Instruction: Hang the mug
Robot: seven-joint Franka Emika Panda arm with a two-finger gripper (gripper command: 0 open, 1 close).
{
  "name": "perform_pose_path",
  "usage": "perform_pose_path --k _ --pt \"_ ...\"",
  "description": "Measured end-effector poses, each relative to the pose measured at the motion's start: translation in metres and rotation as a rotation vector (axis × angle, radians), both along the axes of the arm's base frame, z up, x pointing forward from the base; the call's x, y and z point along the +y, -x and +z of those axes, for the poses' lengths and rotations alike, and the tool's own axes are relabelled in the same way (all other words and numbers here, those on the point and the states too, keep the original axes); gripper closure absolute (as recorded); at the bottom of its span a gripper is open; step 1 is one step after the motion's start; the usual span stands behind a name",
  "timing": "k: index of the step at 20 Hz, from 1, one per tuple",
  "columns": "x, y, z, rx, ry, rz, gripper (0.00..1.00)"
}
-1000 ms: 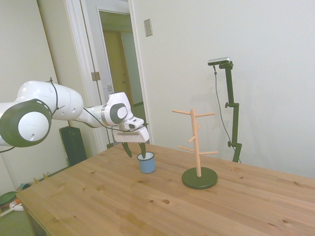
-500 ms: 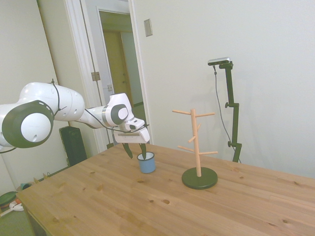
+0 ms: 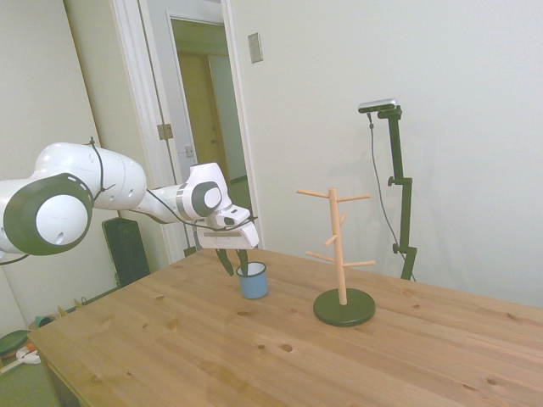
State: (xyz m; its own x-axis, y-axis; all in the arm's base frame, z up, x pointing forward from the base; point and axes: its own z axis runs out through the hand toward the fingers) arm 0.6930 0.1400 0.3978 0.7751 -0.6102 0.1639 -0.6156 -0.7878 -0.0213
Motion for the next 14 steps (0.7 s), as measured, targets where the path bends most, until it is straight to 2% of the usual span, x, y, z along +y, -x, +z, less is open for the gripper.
perform_pose_path --k 14 --pt "-0.013 0.006 -0.012 -0.008 0.004 -0.012 1.00"
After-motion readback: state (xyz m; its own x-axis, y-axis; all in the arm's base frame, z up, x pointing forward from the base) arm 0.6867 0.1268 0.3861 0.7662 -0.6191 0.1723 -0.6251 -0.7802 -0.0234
